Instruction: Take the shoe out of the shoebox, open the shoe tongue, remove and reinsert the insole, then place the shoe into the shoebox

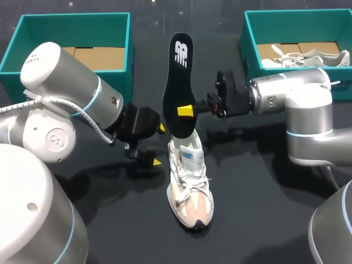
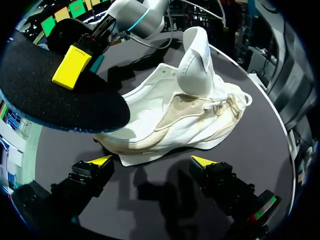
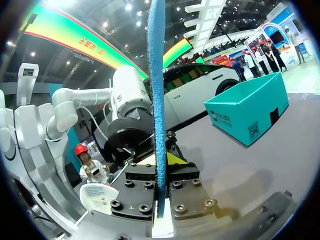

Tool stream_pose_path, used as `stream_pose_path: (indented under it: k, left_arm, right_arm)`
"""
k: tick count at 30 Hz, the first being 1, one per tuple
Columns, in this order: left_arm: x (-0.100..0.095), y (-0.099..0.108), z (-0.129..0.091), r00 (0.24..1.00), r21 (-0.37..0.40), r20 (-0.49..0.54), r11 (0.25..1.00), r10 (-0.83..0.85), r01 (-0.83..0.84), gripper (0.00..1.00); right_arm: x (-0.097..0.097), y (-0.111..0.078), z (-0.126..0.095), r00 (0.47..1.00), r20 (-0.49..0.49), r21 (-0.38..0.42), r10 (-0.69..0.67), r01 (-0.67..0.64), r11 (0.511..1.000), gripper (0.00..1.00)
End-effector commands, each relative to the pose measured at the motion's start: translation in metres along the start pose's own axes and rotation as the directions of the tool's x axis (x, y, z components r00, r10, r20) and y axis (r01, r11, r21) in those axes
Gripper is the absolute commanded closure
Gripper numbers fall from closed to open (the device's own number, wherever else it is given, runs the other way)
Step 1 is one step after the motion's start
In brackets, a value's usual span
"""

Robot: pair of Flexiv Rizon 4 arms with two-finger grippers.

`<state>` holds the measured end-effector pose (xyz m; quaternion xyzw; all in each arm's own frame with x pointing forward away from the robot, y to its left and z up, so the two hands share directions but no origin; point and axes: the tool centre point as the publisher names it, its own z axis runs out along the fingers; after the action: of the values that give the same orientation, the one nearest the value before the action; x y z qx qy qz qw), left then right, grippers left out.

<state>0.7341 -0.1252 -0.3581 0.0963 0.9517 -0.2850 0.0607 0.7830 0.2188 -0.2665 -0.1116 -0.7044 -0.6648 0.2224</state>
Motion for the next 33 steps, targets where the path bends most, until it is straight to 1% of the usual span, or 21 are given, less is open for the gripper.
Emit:
stream_pose_path:
  k: [1,7,16,27,30,33]
  left_arm:
    - [-0.001,-0.001,0.0,1.0,-0.004,-0.003,1.0,0.0,0.0,0.0]
    - [-0.001,-0.001,0.0,1.0,-0.004,-0.003,1.0,0.0,0.0,0.0]
    - [-0.012,-0.001,0.004,0.997,0.0,0.008,0.997,-0.073,0.073,0.0]
    - [-0.014,-0.002,0.006,0.997,0.004,0.002,0.997,-0.08,0.08,0.0]
    - [-0.014,-0.002,0.006,0.997,0.004,0.002,0.997,-0.08,0.08,0.0]
    - [-0.014,-0.002,0.006,0.997,0.004,0.002,0.997,-0.08,0.08,0.0]
  right_arm:
    - [-0.003,0.0,0.001,1.0,-0.006,0.001,0.0,0.0,1.0,1.0]
    - [-0.003,0.0,0.001,1.0,-0.006,0.001,0.0,0.0,1.0,1.0]
    - [-0.006,0.0,0.0,1.0,-0.01,-0.003,-0.008,0.008,1.0,1.0]
    - [-0.009,-0.003,-0.004,1.0,-0.018,-0.025,-0.02,0.02,1.0,1.0]
    - [-0.009,-0.003,-0.004,1.0,-0.002,-0.036,-0.029,0.029,0.999,1.0]
    - [-0.006,-0.004,0.0,0.999,0.013,-0.028,-0.037,0.038,0.999,1.0]
